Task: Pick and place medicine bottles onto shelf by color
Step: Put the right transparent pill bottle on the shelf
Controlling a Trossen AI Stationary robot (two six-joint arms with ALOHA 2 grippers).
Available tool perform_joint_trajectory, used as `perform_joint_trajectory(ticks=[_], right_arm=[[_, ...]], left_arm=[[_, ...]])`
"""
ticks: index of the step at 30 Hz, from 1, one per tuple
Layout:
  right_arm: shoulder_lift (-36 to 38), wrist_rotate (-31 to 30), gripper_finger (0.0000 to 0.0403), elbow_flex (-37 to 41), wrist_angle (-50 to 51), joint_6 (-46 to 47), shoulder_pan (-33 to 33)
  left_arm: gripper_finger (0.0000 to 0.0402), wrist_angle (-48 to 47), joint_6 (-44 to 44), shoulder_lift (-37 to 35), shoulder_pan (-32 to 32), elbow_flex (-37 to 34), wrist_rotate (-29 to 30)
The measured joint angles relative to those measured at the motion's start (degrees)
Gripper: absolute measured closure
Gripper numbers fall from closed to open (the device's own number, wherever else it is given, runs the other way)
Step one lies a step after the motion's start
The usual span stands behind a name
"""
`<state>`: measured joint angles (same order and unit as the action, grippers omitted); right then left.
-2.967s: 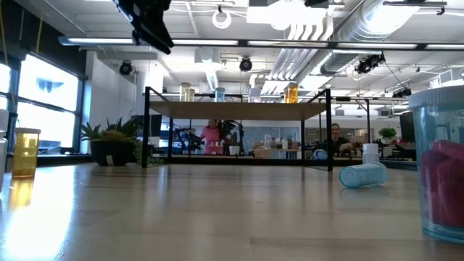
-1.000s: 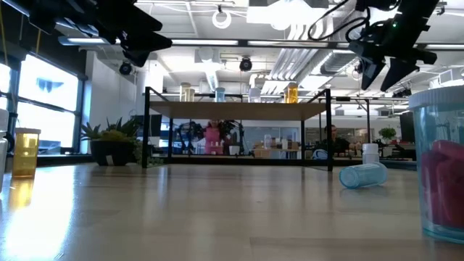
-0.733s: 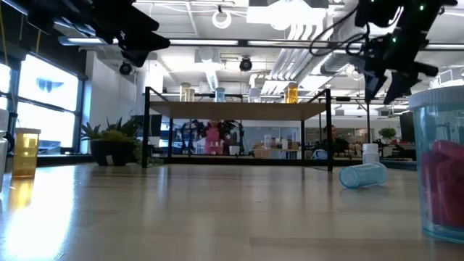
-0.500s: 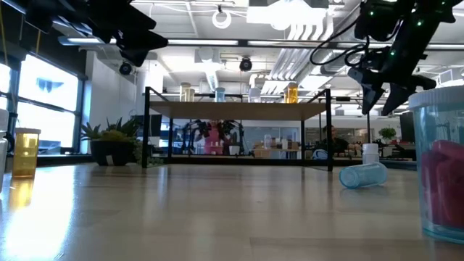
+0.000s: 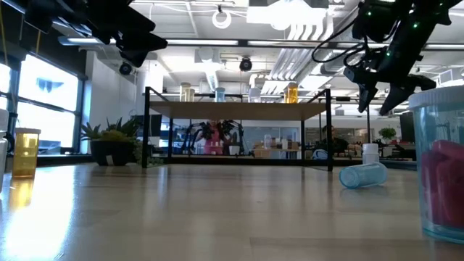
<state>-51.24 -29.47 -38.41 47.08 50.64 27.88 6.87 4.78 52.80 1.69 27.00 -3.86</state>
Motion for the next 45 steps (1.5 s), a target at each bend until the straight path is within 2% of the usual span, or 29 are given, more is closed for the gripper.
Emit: perform_joint_trajectory(ticks=[11, 19, 26, 32, 39, 42, 45], right_arm=[[-8.1, 0.2, 0.0162, 0.0, -0.2, 1.9, 0.4], [-12.4, 4.7, 0.0163, 0.0, -3.4, -3.0, 4.9], [-13.3, 7.7, 0.0163, 0.2, -4.7, -6.5, 8.5], [-13.3, 11.7, 0.0163, 5.8, -12.3, -7.7, 11.6], [-13.3, 12.1, 0.0164, 8.0, -15.4, -8.7, 12.7], [-13.3, 12.1, 0.0176, 8.0, -15.3, -8.7, 12.6], [-13.3, 12.1, 0.0205, 8.0, -15.2, -8.7, 12.6]], left_arm=[[0.0216, -1.2, 0.0, 0.0, 0.0, 0.0, 0.0], [0.0216, -1.4, -0.4, 0.0, 0.0, 0.0, 0.0], [0.0216, -1.5, -0.4, 0.0, 0.0, 0.0, 0.0], [0.0216, -1.5, -0.4, 0.0, 0.0, 0.0, 0.0], [0.0216, -1.5, -0.4, 0.0, 0.0, 0.0, 0.1], [0.0216, -1.5, -0.4, 0.0, 0.1, 0.0, 0.2], [0.0216, -1.5, -0.5, 0.0, 0.1, 0.0, 0.4]])
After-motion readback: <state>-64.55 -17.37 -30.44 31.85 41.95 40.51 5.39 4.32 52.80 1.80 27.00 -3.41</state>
